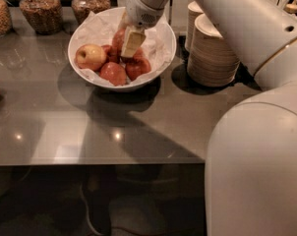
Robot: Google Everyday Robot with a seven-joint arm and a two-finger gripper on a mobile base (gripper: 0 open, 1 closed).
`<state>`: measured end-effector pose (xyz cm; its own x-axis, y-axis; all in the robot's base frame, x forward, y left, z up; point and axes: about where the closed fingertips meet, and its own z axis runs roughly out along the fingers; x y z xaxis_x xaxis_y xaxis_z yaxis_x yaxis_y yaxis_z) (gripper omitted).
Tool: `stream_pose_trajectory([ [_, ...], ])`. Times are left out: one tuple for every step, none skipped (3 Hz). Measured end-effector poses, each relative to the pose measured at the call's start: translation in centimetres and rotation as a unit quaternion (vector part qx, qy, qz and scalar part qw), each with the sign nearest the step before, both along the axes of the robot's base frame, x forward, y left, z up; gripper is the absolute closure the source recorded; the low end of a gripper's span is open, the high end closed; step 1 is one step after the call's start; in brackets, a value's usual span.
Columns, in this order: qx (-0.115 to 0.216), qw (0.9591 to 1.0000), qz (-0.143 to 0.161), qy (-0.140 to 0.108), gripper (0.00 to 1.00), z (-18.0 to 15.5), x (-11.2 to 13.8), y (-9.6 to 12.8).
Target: Pick apple from white bowl
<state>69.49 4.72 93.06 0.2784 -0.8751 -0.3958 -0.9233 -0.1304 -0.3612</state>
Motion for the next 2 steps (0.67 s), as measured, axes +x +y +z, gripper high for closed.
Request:
stream_pose_trajectory([
  [0.010, 0.9997, -0.014, -0.016, 1.00, 2.9, -1.3, -2.7],
  [0.057, 0.9974, -0.026, -0.035, 1.00, 6.6, -3.8, -5.9],
])
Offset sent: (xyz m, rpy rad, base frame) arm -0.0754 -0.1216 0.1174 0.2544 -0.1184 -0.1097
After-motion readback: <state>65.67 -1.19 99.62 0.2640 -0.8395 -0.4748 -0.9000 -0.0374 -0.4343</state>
